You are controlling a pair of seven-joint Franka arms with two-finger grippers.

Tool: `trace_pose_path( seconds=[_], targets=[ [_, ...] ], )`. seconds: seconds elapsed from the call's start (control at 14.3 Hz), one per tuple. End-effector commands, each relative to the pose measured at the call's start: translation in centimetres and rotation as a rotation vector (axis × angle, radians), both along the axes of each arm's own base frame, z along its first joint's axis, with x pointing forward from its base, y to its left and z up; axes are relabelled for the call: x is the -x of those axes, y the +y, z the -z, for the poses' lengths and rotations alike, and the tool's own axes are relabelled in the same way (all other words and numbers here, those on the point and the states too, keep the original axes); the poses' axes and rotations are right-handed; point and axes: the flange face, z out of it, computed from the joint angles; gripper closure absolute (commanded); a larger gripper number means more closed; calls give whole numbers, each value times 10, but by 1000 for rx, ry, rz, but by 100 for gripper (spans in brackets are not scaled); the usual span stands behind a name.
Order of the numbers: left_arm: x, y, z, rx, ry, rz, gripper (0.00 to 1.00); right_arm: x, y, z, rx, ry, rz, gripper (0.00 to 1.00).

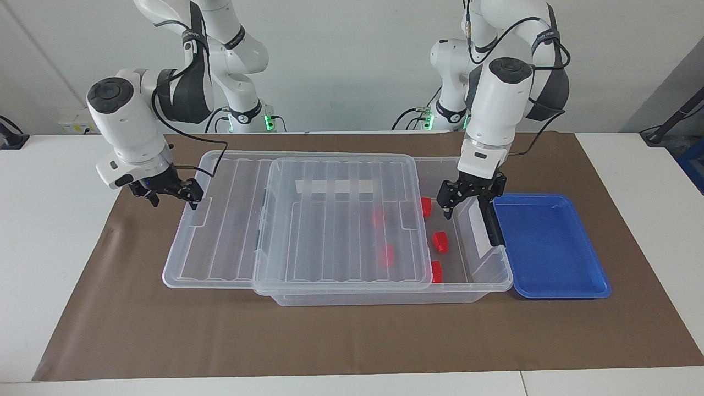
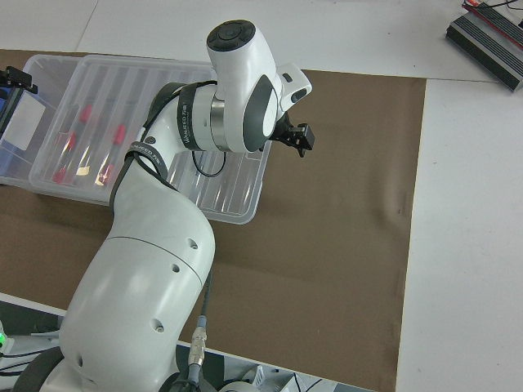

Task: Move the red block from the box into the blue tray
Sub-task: 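Reach the left gripper into the opened box toward a red block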

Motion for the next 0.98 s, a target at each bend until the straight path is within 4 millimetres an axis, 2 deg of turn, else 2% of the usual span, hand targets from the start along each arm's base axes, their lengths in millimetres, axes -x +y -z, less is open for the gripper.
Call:
trace_pose_path(
  seconds=[0.0, 0.14, 0.42, 0.63, 0.91],
  targets=[
    [0, 11, 19, -5, -28, -7, 0, 6, -11, -5, 19, 15, 14, 0],
    [4, 10, 36, 2, -41, -2, 0, 6, -13, -5, 25, 15, 14, 0],
    [10, -1, 59, 0, -20, 11, 0, 7, -20, -6, 24, 18, 26, 0],
    [19, -16, 91, -2, 2, 32, 0, 8, -21, -6, 24, 20, 29, 0],
    [15, -33, 132, 6, 8, 26, 0, 9, -25, -5, 28, 22, 32, 0]
  ],
)
